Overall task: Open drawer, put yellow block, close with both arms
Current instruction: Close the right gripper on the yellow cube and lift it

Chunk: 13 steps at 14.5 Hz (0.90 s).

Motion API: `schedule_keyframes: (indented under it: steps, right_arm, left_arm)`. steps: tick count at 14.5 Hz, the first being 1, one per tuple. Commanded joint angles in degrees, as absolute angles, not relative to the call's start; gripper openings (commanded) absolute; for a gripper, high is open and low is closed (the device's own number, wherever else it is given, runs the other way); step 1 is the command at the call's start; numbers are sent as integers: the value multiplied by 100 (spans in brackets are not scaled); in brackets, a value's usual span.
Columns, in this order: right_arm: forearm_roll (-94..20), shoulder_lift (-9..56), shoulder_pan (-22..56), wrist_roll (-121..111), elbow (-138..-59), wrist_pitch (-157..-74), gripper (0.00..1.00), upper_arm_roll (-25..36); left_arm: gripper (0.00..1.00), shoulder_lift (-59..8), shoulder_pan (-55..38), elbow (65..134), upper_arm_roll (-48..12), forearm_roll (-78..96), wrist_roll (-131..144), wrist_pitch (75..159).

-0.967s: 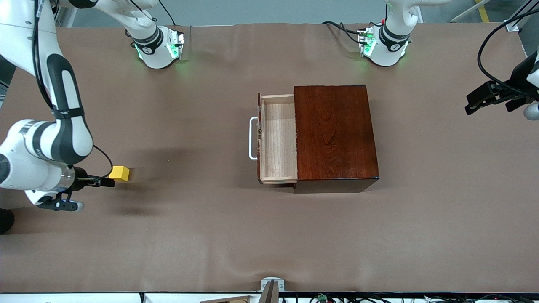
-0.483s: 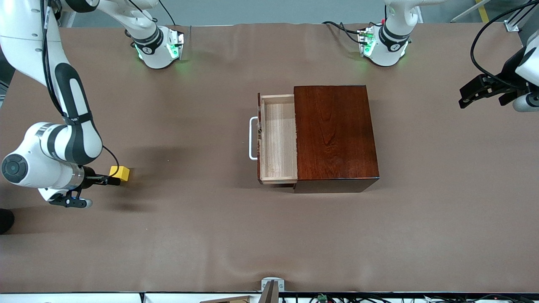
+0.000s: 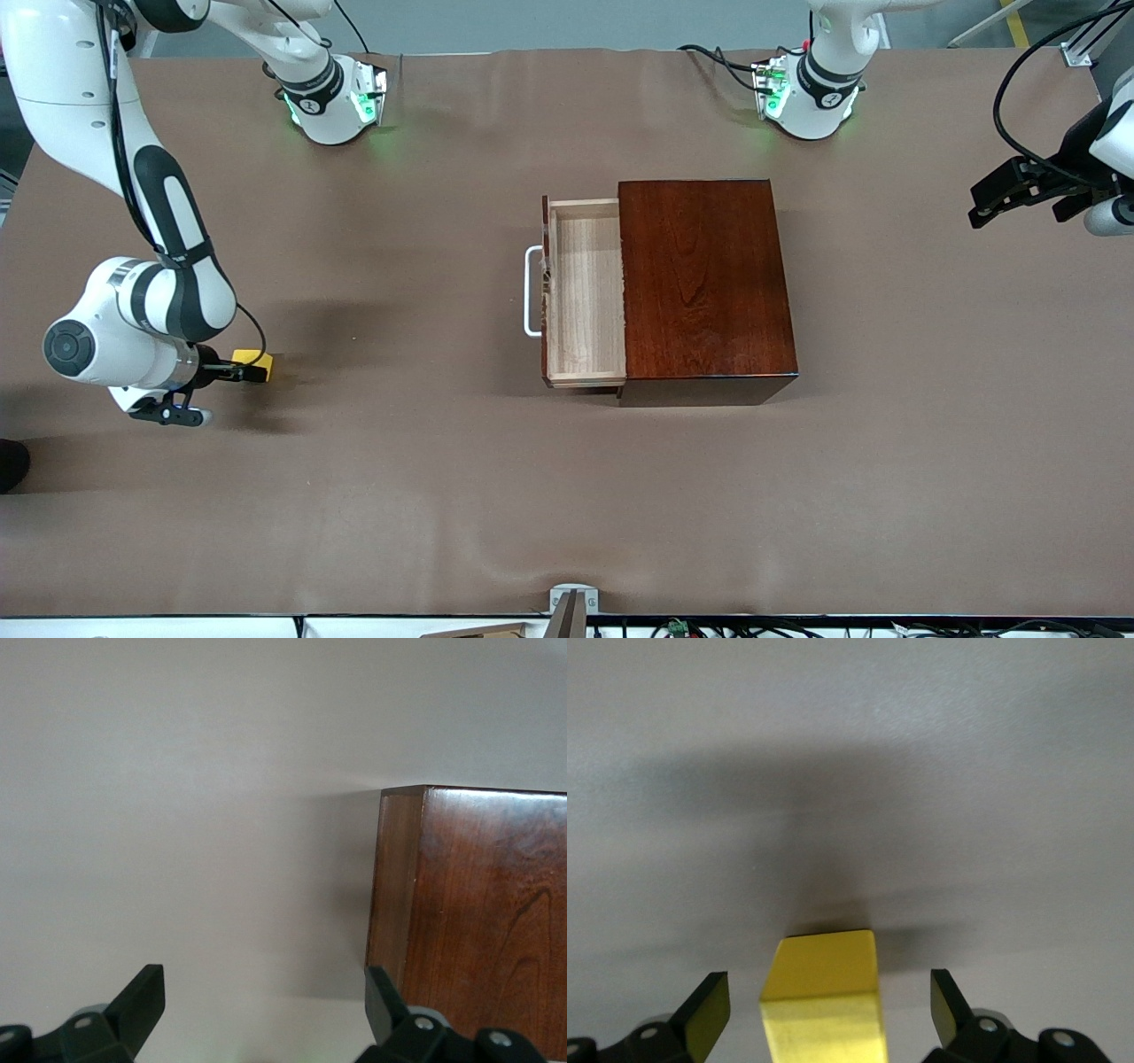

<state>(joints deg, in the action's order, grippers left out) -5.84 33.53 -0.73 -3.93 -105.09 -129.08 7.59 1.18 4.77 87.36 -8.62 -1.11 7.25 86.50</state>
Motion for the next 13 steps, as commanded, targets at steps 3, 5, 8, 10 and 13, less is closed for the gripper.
schedule_keyframes:
  steps: [3,5,8,10,13]
  right_arm:
    - [-677,3217,-44,-352,-10784,-12937,60,738]
    - [-677,3199,-44,-352,-10793,-12911,36,738]
    - [-668,3094,-18,-448,-10776,-12754,3,738]
    - [-668,2954,9,-396,-10740,-12586,0,730]
    - [-677,2717,79,-291,-10731,-12446,0,729]
  left_arm:
    - [100,202,571,8859,-905,-97,606,8832]
    - [100,158,571,8851,-905,-97,615,8868]
    - [100,158,571,8859,-905,-158,642,8868]
    - [100,150,554,8851,-923,-263,642,8894]
    - [100,149,554,8851,-923,-264,642,8921]
